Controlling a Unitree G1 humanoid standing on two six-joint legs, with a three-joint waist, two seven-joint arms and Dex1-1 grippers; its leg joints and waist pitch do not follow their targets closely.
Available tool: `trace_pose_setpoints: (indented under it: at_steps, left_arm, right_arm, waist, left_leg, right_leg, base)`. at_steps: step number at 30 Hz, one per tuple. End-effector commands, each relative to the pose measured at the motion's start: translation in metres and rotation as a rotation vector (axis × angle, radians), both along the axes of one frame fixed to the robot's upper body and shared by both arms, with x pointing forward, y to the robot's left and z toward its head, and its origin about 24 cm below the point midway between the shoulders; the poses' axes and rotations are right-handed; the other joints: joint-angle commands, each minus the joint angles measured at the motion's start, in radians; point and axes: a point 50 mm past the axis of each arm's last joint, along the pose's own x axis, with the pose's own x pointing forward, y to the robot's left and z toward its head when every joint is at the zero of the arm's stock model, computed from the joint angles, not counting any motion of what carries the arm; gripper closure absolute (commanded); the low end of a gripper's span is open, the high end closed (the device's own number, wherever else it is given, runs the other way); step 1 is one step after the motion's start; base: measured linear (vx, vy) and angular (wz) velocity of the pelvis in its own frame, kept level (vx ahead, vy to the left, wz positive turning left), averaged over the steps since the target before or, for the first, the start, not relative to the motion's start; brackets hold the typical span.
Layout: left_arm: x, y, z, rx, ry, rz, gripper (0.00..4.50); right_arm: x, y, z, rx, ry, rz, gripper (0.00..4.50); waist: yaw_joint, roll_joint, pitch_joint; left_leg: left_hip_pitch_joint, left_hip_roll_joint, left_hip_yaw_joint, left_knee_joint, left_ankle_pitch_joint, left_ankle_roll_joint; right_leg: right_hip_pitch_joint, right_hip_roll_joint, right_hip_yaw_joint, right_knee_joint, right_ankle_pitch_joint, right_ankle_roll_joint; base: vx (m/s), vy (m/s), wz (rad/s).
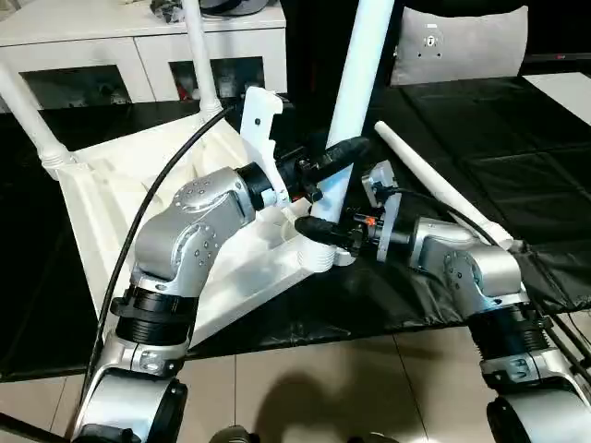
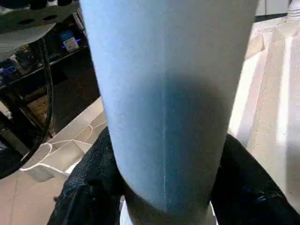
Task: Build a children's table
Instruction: Pick table leg
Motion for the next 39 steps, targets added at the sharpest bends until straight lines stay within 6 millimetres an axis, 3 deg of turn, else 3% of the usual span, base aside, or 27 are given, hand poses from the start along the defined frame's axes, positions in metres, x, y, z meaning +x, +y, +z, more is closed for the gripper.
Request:
trace_pose_setpoints:
  at_steps: [1, 7, 8, 9, 11, 13, 18, 24, 27, 29, 30, 35, 38, 39]
  left_arm:
    - [0.000, 0.000, 0.003, 0.005, -0.017, -0.005, 2.71]
    - [0.000, -0.001, 0.003, -0.012, 0.021, -0.005, 2.71]
    - [0.000, -0.002, 0.003, -0.022, 0.031, -0.008, 2.15]
    - [-0.002, -0.003, 0.004, -0.018, 0.032, -0.026, 2.01]
    - [-0.003, -0.004, 0.005, -0.014, 0.031, -0.039, 2.01]
    - [-0.015, -0.013, 0.008, -0.031, 0.019, -0.148, 1.74]
    - [-0.027, -0.022, 0.012, -0.078, 0.013, -0.227, 1.35]
    - [-0.021, -0.012, 0.013, -0.094, 0.009, -0.155, 1.22]
    - [-0.019, 0.003, 0.001, -0.014, 0.044, -0.093, 1.22]
    - [-0.020, 0.007, -0.008, 0.069, 0.059, -0.078, 1.22]
    - [-0.025, 0.007, -0.023, 0.177, 0.090, -0.084, 1.22]
    - [-0.030, 0.006, -0.044, 0.312, 0.133, -0.095, 1.22]
    - [-0.032, 0.010, -0.076, 0.503, 0.201, -0.051, 1.22]
    - [-0.032, 0.013, -0.083, 0.556, 0.205, -0.028, 1.50]
  right_arm:
    - [0.005, -0.004, 0.000, -0.014, 0.009, -0.054, 2.48]
    - [0.009, -0.003, 0.000, -0.018, -0.044, -0.132, 2.56]
    - [0.010, -0.003, 0.000, -0.033, -0.045, -0.142, 2.56]
    - [0.012, -0.004, -0.002, -0.063, -0.034, -0.161, 2.58]
    - [0.013, -0.004, -0.003, -0.082, -0.025, -0.174, 2.58]
    - [0.015, -0.004, -0.001, -0.064, -0.029, -0.195, 2.59]
    - [0.018, -0.004, -0.004, -0.068, -0.030, -0.241, 2.61]
    - [0.023, -0.022, -0.005, -0.090, -0.032, -0.392, 2.61]
    - [0.022, -0.041, -0.002, -0.123, -0.054, -0.460, 2.61]
    - [0.021, -0.049, 0.001, -0.127, -0.077, -0.491, 2.61]
    - [0.019, -0.056, 0.000, -0.139, -0.083, -0.539, 2.61]
    - [0.017, -0.064, -0.003, -0.164, -0.086, -0.595, 2.61]
    - [0.010, -0.067, -0.008, -0.207, -0.091, -0.620, 2.61]
    - [0.008, -0.067, -0.010, -0.228, -0.092, -0.621, 2.61]
  waist:
    - [0.003, -0.013, -0.080]
    - [0.002, -0.011, -0.079]
    - [0.001, -0.011, -0.079]
    - [0.001, -0.008, -0.079]
    - [0.000, -0.009, -0.079]
    - [0.002, -0.006, -0.081]
    - [0.000, -0.010, -0.079]
    - [-0.006, -0.010, -0.074]
    - [-0.009, -0.006, -0.074]
    - [-0.008, -0.004, -0.077]
    - [-0.008, -0.005, -0.078]
    - [-0.007, -0.002, -0.081]
    - [-0.007, 0.001, -0.074]
    - [-0.009, 0.000, -0.076]
  left_leg:
    - [0.006, 0.029, -0.007, -0.065, -0.116, 0.038]
    - [0.007, 0.029, -0.007, -0.066, -0.127, 0.030]
    - [0.008, 0.028, -0.006, -0.066, -0.125, 0.028]
    - [0.007, 0.029, -0.007, -0.066, -0.126, 0.026]
    - [0.008, 0.028, -0.007, -0.067, -0.125, 0.022]
    - [0.011, 0.028, -0.006, -0.066, -0.123, 0.019]
    - [0.004, 0.028, -0.005, -0.066, -0.118, 0.029]
    - [0.008, 0.025, -0.006, -0.070, -0.161, 0.011]
    - [0.012, 0.024, -0.005, -0.071, -0.170, 0.003]
    - [0.012, 0.025, -0.005, -0.070, -0.152, 0.007]
    - [0.011, 0.025, -0.006, -0.070, -0.148, 0.010]
    - [0.010, 0.024, -0.003, -0.067, -0.131, 0.013]
    - [0.014, 0.024, -0.004, -0.071, -0.175, 0.010]
    - [0.011, 0.023, -0.006, -0.073, -0.170, 0.002]
  right_leg:
    - [0.067, -0.058, 0.039, -0.072, -0.252, -0.172]
    - [0.065, -0.058, 0.039, -0.073, -0.273, -0.165]
    - [0.064, -0.058, 0.039, -0.073, -0.268, -0.166]
    - [0.064, -0.057, 0.038, -0.071, -0.263, -0.168]
    - [0.065, -0.057, 0.039, -0.070, -0.261, -0.172]
    - [0.064, -0.059, 0.040, -0.070, -0.253, -0.180]
    - [0.068, -0.056, 0.040, -0.067, -0.212, -0.202]
    - [0.066, -0.055, 0.038, -0.083, -0.351, -0.140]
    - [0.062, -0.049, 0.038, -0.082, -0.342, -0.124]
    - [0.063, -0.048, 0.039, -0.077, -0.298, -0.131]
    - [0.064, -0.048, 0.039, -0.075, -0.286, -0.135]
    - [0.063, -0.050, 0.040, -0.071, -0.245, -0.164]
    - [0.060, -0.050, 0.040, -0.080, -0.315, -0.137]
    - [0.062, -0.047, 0.040, -0.079, -0.315, -0.121]
  base:
    - [0.000, 0.000, 0.00]
    - [0.000, 0.000, 0.00]
    - [0.000, 0.000, 0.00]
    - [0.000, 0.000, 0.00]
    - [0.000, 0.000, 0.00]
    - [0.000, 0.000, 0.00]
    - [0.000, 0.000, 0.00]
    - [0.000, 0.000, 0.00]
    - [0.000, 0.000, 0.00]
    - [0.000, 0.000, 0.00]
    - [0.000, 0.000, 0.00]
    - [0.000, 0.000, 0.00]
    - [0.000, 0.000, 0.00]
    - [0.000, 0.000, 0.00]
